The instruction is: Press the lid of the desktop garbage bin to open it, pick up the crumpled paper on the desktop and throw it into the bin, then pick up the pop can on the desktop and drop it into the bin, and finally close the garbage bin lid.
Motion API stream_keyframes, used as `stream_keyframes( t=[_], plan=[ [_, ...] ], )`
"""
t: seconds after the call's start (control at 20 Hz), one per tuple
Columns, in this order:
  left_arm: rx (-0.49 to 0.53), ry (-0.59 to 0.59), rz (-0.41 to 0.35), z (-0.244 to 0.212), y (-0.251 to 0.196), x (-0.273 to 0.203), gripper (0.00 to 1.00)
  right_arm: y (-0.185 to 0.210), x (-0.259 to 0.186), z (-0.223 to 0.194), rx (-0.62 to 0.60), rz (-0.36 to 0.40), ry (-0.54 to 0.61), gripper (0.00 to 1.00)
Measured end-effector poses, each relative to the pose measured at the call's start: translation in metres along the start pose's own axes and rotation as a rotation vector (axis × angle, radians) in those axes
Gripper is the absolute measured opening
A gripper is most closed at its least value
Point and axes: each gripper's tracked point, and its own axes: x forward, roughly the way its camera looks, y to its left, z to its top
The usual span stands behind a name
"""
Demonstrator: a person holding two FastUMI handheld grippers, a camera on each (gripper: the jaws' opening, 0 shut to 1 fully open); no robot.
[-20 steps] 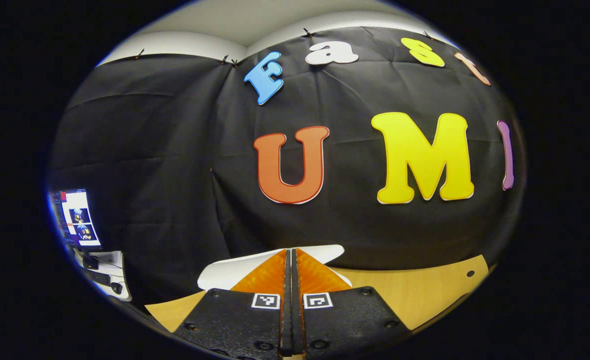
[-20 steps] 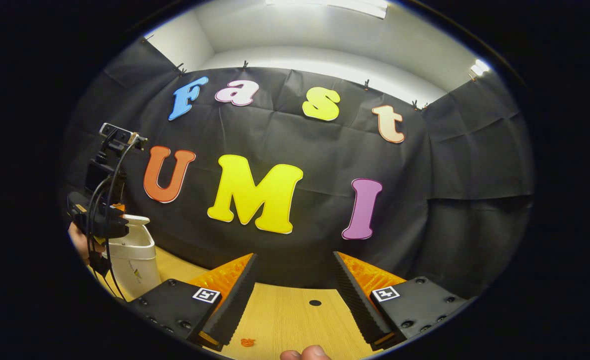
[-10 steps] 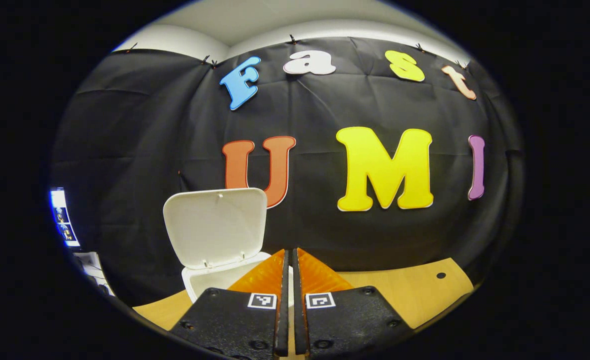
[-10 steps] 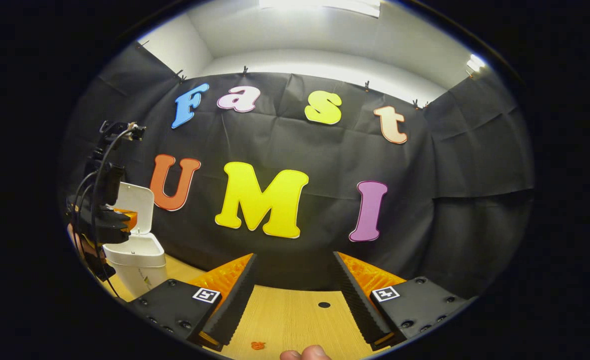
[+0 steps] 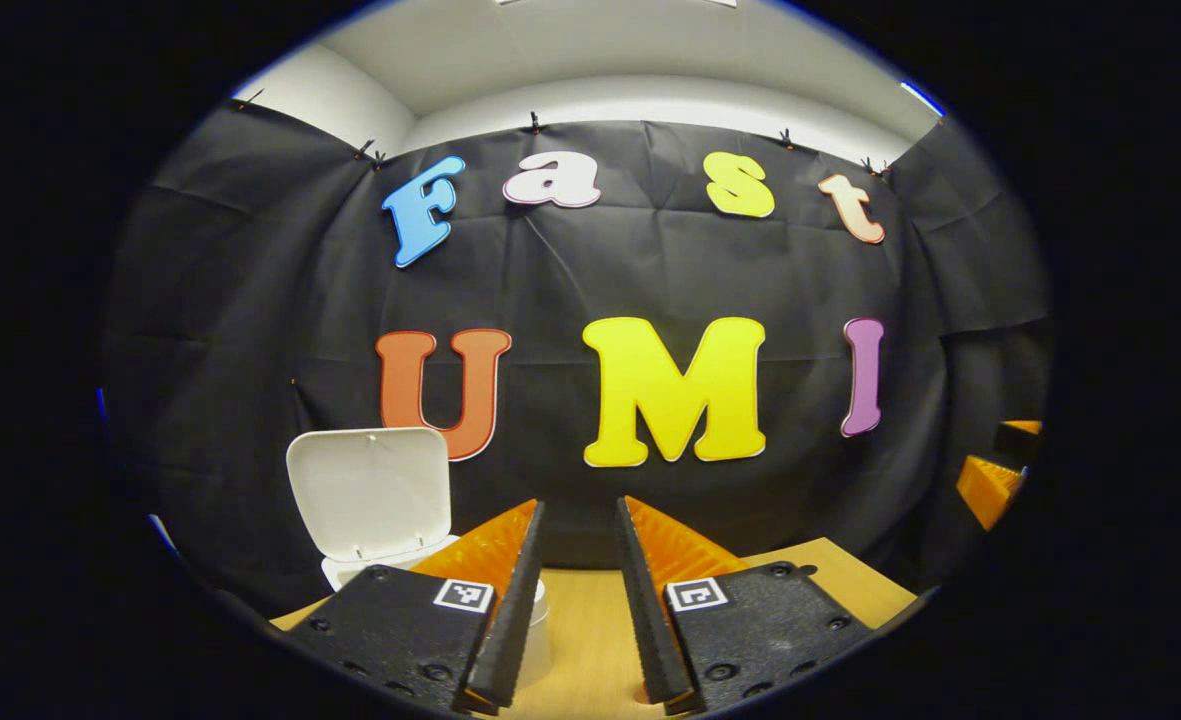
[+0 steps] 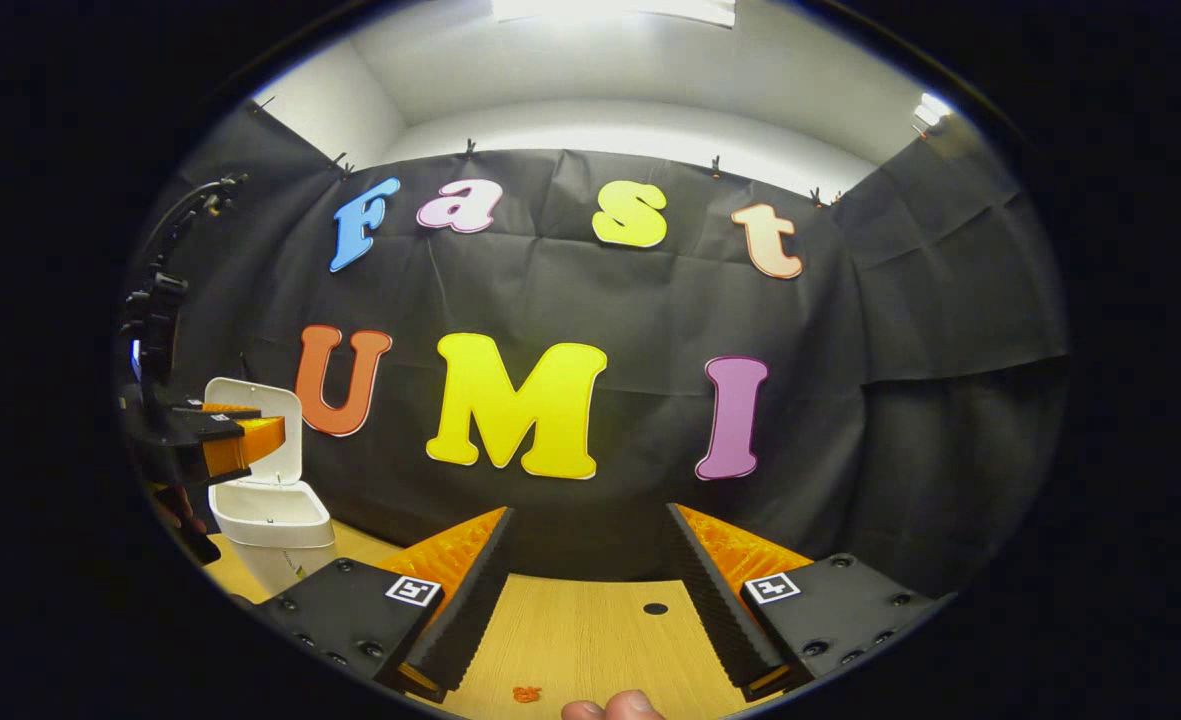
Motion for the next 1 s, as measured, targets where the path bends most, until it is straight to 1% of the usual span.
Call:
stream_keyframes(
  t=[0.15,0.2,0.3,0.4,0.45,0.55,0.7,0.8,1.0],
  plan=[
    [-0.004,-0.010,-0.027,-0.001,-0.010,-0.010,0.86,-0.008,0.000,-0.008,0.016,-0.015,0.018,0.94],
    [-0.007,-0.005,-0.041,-0.004,-0.016,-0.012,0.90,-0.010,-0.001,-0.009,0.040,-0.011,0.022,0.92],
    [-0.012,0.005,-0.061,-0.008,-0.023,-0.017,0.93,-0.011,0.000,-0.015,0.068,-0.002,0.039,0.94],
    [-0.013,0.003,-0.066,-0.010,-0.026,-0.023,0.96,-0.013,0.001,-0.025,0.065,0.007,0.059,0.94],
    [-0.008,0.005,-0.071,-0.012,-0.028,-0.025,0.97,-0.012,0.000,-0.030,0.064,0.017,0.069,0.92],
    [0.010,0.031,-0.078,-0.021,-0.033,-0.029,0.96,-0.005,0.000,-0.044,0.059,0.058,0.096,0.94],
    [0.019,0.072,-0.081,-0.037,-0.036,-0.036,0.97,0.002,0.002,-0.080,0.068,0.110,0.180,0.92],
    [0.019,0.102,-0.071,-0.049,-0.035,-0.043,0.97,0.005,0.002,-0.107,0.071,0.129,0.241,0.94],
    [0.022,0.135,-0.063,-0.058,-0.035,-0.052,0.97,0.009,0.000,-0.163,0.034,0.166,0.342,0.94]
  ],
)
